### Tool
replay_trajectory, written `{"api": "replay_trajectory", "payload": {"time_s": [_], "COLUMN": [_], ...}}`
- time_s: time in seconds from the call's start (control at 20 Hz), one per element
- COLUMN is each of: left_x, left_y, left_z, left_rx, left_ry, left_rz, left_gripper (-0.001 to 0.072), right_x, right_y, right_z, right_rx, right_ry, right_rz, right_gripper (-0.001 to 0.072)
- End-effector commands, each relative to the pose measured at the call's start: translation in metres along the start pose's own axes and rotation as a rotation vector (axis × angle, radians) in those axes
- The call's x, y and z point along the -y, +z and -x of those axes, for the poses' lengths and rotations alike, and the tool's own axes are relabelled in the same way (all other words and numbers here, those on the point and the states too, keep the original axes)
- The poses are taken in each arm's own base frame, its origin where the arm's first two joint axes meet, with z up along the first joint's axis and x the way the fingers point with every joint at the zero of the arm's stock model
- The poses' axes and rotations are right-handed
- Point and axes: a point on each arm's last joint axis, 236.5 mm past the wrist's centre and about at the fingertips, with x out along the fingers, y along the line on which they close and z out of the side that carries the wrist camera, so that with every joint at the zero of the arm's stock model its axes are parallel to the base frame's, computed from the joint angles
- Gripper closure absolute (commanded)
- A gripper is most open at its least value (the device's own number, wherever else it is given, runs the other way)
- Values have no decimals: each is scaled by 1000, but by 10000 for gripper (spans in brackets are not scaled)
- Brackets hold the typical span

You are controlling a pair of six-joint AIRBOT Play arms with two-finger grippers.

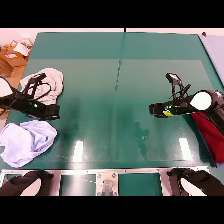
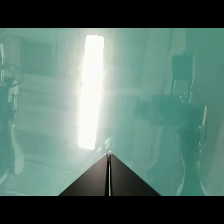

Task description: Fold the shirts.

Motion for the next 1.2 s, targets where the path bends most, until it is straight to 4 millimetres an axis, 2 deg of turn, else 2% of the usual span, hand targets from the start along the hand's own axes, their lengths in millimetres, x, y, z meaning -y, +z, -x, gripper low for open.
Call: {"api": "replay_trajectory", "payload": {"time_s": [0.0,0.6,0.7,0.9,1.0,1.15], "left_x": [0,0,2,15,15,13], "left_y": [0,1,11,11,20,31], "left_z": [0,0,0,1,1,2], "left_rx": [0,4,46,48,87,129], "left_ry": [0,0,-10,-65,-64,-58], "left_rz": [-1,-1,4,12,12,15], "left_gripper": [687,687,687,687,688,686], "right_x": [0,-1,-1,-1,-2,1], "right_y": [0,1,1,8,14,7], "right_z": [0,0,0,0,-1,-7], "right_rx": [-1,3,4,36,61,44], "right_ry": [1,1,1,4,10,5], "right_rz": [1,0,0,1,-1,-5], "right_gripper": [701,702,701,701,701,702]}}
